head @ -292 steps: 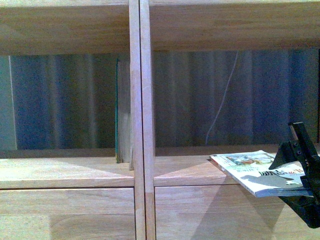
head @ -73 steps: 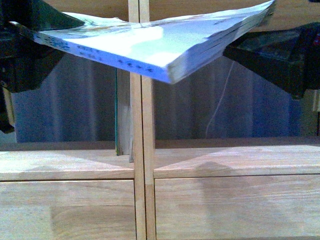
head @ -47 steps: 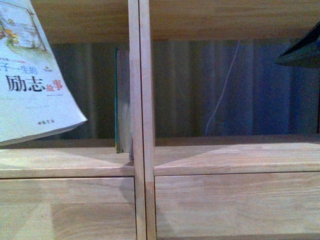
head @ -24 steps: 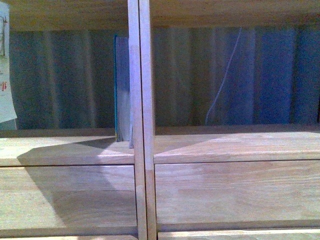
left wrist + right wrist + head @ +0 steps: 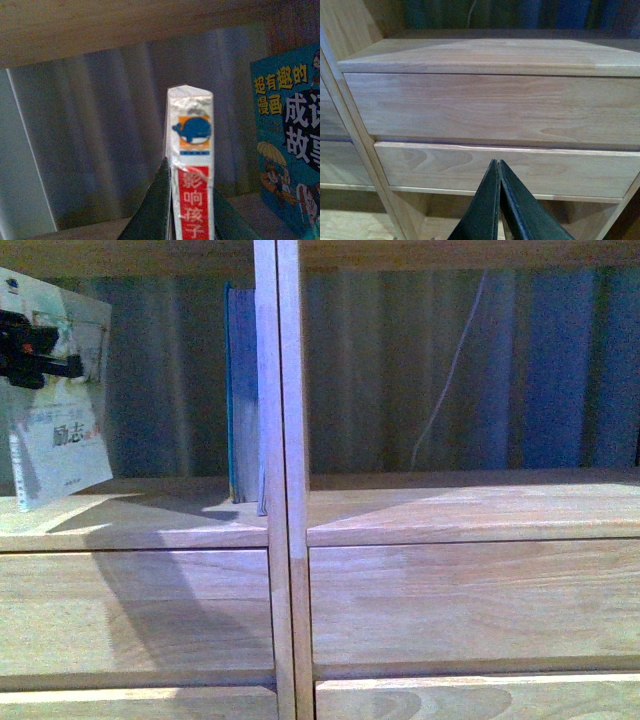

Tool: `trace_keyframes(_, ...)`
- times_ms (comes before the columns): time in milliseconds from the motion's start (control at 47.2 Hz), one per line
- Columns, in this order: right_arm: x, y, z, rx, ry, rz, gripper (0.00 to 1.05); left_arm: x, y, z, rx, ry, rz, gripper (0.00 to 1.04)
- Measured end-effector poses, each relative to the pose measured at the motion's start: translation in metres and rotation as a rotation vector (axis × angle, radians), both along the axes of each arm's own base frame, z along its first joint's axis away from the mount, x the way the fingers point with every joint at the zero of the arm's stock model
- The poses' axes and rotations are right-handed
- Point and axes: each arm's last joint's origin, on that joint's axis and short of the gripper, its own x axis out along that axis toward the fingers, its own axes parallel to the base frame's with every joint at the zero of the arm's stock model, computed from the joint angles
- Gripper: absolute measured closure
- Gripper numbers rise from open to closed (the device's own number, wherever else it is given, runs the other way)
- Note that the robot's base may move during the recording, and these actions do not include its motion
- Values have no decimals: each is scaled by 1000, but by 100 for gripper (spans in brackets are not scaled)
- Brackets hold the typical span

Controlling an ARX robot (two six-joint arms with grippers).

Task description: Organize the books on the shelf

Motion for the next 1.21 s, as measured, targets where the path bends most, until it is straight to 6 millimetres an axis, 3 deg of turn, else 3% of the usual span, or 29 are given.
trace_keyframes(170,-10,0,-10,0,-2,-1,102,39,-30,-9,-29,16,-45,98)
trace_keyframes(445,-20,0,-18,0,-5,-1,102,78,-76,-14,-34,48,-118,98)
trace_keyframes(763,-29,0,-26,-1,-21,-1,102,99,-101,-14,-57,66,-99,97)
trace_keyframes(975,-34,0,-26,-1,-23,-1,102,98,-105,-29,-60,117,-104,54)
trace_keyframes(1209,-38,0,-27,-1,-23,-1,102,91,-104,-48,-65,180,-97,21)
